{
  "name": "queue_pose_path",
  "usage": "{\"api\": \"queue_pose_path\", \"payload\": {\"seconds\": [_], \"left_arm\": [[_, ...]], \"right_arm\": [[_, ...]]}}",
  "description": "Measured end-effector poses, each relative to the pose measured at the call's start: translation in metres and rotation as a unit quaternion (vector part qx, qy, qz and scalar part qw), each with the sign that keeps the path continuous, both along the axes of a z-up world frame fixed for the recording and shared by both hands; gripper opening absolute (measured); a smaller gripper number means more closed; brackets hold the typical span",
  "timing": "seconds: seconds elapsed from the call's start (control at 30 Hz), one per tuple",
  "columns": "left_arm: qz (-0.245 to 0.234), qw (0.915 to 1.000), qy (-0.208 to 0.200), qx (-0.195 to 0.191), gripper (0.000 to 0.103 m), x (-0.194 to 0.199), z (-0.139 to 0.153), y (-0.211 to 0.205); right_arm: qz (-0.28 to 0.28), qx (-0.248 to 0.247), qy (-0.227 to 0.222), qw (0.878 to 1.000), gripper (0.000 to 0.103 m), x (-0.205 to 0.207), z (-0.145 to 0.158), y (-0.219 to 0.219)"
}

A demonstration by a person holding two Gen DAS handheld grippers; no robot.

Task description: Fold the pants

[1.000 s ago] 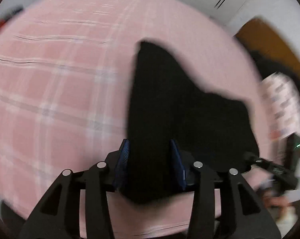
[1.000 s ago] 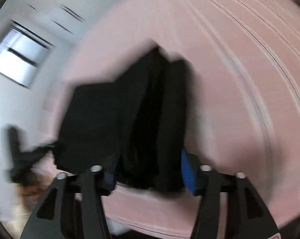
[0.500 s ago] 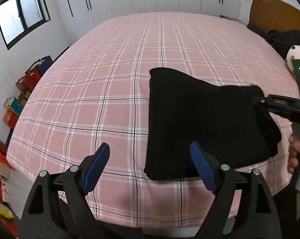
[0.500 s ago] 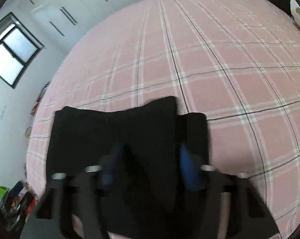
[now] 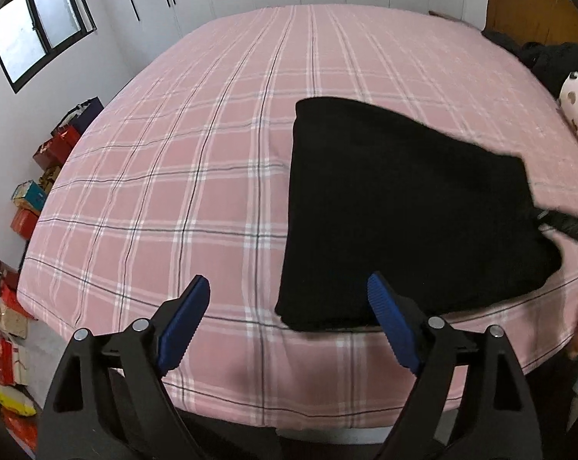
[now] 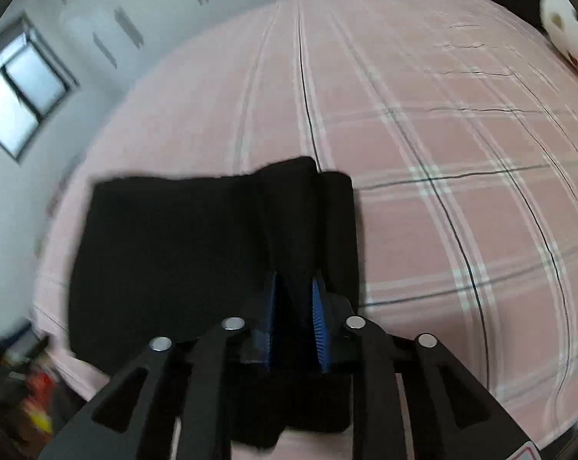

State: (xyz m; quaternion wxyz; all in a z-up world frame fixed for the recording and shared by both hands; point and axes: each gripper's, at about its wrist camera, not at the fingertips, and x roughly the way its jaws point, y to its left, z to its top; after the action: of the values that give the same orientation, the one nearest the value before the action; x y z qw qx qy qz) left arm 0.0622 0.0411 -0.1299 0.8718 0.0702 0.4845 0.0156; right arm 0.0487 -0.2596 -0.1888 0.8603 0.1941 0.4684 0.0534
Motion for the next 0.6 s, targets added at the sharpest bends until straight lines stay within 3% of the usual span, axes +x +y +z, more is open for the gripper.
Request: {"api": "queue_pose_path", "payload": {"seconds": [0.1, 0.3, 0.4, 0.43, 0.47, 0.5, 0.6], "left_arm": [[0.009, 0.9999, 0.01, -0.002, 0.085, 0.0, -0.007, 0.004], [0.013, 0.9998, 0.017, 0.001, 0.085, -0.002, -0.011, 0.001], [0.01, 0.9998, 0.019, 0.005, 0.085, -0.005, -0.013, -0.001], [0.008, 0.9998, 0.02, 0.006, 0.085, -0.007, -0.013, -0.003], [0.007, 0.9997, 0.021, 0.007, 0.085, -0.007, -0.014, -0.003], [0.007, 0.9997, 0.022, 0.006, 0.085, -0.008, -0.014, -0.004], [0.006, 0.9998, 0.018, 0.002, 0.086, -0.011, -0.011, -0.004]], "right_arm": [[0.003, 0.011, -0.012, 1.0, 0.049, -0.021, 0.012, -0.003], [0.03, 0.022, 0.016, 0.999, 0.049, -0.037, -0.006, 0.025], [0.034, 0.01, 0.026, 0.999, 0.043, -0.031, -0.019, 0.032], [0.032, 0.004, 0.027, 0.999, 0.032, -0.03, -0.021, 0.032], [0.029, 0.008, 0.026, 0.999, 0.029, -0.025, -0.02, 0.029], [0.026, 0.016, 0.02, 0.999, 0.023, -0.026, -0.016, 0.026], [0.028, 0.036, -0.013, 0.999, 0.018, -0.032, 0.008, 0.017]]}}
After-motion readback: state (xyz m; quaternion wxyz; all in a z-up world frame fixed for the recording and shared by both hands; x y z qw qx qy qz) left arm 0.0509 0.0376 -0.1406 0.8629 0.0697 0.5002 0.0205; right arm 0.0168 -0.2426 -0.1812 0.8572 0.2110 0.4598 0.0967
